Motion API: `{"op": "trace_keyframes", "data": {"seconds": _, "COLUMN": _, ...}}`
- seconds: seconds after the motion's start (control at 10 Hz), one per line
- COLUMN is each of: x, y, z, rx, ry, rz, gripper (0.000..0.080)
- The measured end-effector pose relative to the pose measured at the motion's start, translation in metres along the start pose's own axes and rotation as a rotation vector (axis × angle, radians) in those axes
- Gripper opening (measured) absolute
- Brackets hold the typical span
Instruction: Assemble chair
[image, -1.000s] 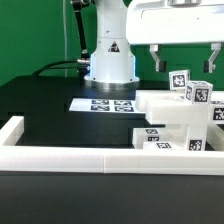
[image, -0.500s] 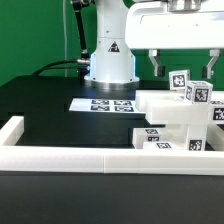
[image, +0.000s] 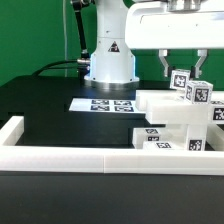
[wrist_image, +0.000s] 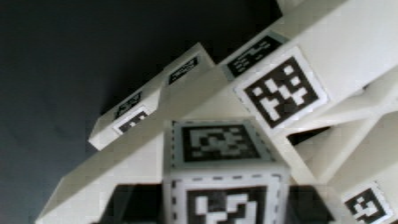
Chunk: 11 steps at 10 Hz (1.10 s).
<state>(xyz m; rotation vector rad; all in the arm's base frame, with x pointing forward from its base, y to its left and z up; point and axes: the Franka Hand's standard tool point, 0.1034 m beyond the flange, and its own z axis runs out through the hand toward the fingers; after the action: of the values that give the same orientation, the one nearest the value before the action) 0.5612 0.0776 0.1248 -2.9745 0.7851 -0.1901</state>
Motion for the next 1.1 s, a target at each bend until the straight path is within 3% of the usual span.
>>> {"op": "trace_keyframes", "data": {"seconds": 0.3, "x": 0.0001, "y": 0.0001, "z": 0.0000, "rx": 0.000, "ry": 0.000, "rz": 0.019, "gripper": 0.0284}}
{"op": "trace_keyframes", "data": {"seconds": 1.1, "x": -0.0016, "y": -0.0021, "z": 0.0002, "rx": 0.003, "ry": -0.003, "rz": 0.601, "gripper": 0.0285}}
